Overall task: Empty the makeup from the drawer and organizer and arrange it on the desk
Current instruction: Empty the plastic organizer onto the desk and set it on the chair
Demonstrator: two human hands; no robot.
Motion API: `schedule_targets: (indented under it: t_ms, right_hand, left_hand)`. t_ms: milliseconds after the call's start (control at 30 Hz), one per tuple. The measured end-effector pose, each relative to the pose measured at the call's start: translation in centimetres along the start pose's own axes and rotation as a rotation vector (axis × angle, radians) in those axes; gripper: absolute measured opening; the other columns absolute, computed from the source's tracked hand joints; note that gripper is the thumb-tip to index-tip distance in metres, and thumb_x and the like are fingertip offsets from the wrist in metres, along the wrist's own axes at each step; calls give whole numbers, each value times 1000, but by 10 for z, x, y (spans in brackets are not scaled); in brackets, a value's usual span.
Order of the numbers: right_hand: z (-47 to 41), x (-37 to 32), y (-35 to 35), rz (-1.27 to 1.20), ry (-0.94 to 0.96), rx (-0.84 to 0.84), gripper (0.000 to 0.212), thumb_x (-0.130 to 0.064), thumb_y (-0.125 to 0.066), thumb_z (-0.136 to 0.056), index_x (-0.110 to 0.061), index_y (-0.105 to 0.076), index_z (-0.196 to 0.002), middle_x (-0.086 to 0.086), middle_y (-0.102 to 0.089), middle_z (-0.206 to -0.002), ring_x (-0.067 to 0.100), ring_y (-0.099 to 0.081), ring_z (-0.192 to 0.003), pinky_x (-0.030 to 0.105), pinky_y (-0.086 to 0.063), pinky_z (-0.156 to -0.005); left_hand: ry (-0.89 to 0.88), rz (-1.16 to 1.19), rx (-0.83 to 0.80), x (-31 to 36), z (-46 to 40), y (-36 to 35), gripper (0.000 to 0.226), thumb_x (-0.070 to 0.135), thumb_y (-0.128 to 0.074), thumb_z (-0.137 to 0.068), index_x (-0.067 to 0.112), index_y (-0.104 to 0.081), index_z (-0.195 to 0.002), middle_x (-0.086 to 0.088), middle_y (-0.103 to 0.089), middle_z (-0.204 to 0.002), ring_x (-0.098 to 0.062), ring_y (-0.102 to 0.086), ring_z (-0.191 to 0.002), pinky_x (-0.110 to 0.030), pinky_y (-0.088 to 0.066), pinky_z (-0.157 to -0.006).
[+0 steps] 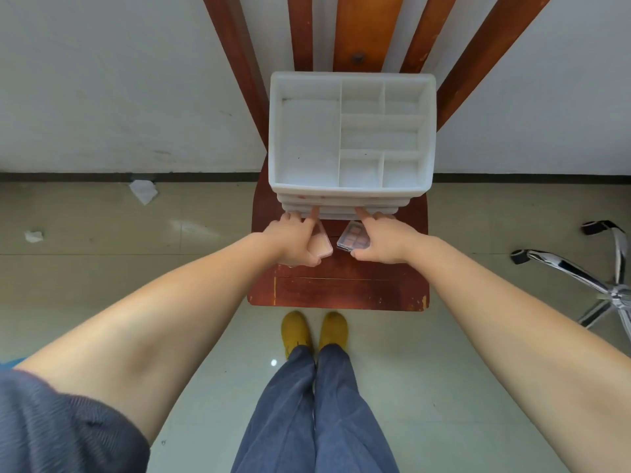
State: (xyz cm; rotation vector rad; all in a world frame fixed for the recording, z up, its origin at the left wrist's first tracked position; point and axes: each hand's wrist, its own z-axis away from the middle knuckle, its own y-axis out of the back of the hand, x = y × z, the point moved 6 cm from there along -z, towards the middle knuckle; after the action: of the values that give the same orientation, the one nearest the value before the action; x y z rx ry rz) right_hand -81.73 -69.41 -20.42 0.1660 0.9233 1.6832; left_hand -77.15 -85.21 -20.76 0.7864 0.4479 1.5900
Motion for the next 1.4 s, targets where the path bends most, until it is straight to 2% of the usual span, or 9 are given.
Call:
schedule_targets:
  t_ms: [200, 333, 500, 700, 900, 1000, 1133, 1267, 1400]
  right_hand:
    - [41, -29, 1, 94, 28, -9, 91, -46, -61, -82, -17, -8, -150, 15, -43, -131, 32, -39, -122, 40, -43, -96]
    - [73, -77, 23, 244, 178, 150, 78, -45, -58, -83, -20, -20, -146, 10, -42, -131, 29, -40, -119, 40, -42, -93]
    - [100, -165, 29, 377, 547, 359, 59, -38, -66, -78, -16, -46, -129, 10, -48, -129, 32, -46, -117, 43, -35, -100]
    - [149, -244, -41, 681, 873, 237, 58, -40, -75, -60, -17, -59, -111, 6, -60, -107, 29, -61, -95, 39, -48, -82]
    - [249, -316, -165, 938, 1377, 73, 70, -46, -78, -43, -21, -53, -104, 3, -62, -91, 26, -64, -79, 33, -53, -71]
    - [318, -341, -241, 1023, 1572, -45, 74, -46, -78, -45, -21, -47, -107, 4, -63, -93, 26, -64, -80, 34, -54, -73]
    - [424, -349, -345, 1124, 1785, -165, 70, -44, -78, -47, -20, -52, -106, 6, -65, -97, 28, -65, -83, 37, -55, -72]
    - [537, -330, -446, 1215, 1947, -263, 58, -43, -73, -64, -15, -58, -113, 9, -59, -111, 31, -60, -100, 42, -48, -88]
    - [647, -300, -534, 1211, 2090, -411, 57, -43, -54, -85, -16, -41, -134, 9, -41, -137, 30, -38, -127, 39, -26, -108]
  left_hand:
    - [26, 38, 43, -1, 58, 4, 105, 51, -65, -75, 12, -2, -150, -16, -34, -135, -32, -35, -123, -42, -39, -99]
    - [121, 131, 172, -14, 128, 9, 97, 47, -65, -76, 12, -11, -149, -13, -36, -132, -31, -37, -120, -40, -41, -97]
    - [434, 329, 370, -47, 228, -13, 89, 45, -63, -77, 15, -17, -147, -12, -37, -130, -30, -35, -121, -38, -38, -98]
    - [839, 660, 472, -28, 361, -119, 96, 51, -64, -76, 22, -11, -149, -9, -33, -131, -27, -32, -126, -36, -38, -99]
    - [1241, 867, 537, 50, 492, -256, 96, 54, -62, -75, 24, -10, -150, -9, -34, -134, -27, -33, -128, -37, -35, -105]
    - [1434, 978, 598, 108, 550, -323, 94, 52, -62, -76, 22, -10, -150, -10, -33, -135, -29, -32, -128, -36, -32, -106]
    - [1642, 1088, 633, 201, 617, -413, 93, 50, -60, -77, 23, -8, -150, -11, -32, -135, -29, -31, -127, -34, -32, -105]
    - [1807, 1182, 648, 304, 678, -501, 93, 51, -60, -78, 23, -8, -149, -9, -31, -136, -27, -32, -126, -33, -33, -104]
    - [1973, 1205, 648, 402, 739, -570, 92, 49, -61, -77, 22, -11, -149, -10, -34, -134, -29, -35, -125, -34, -36, -102]
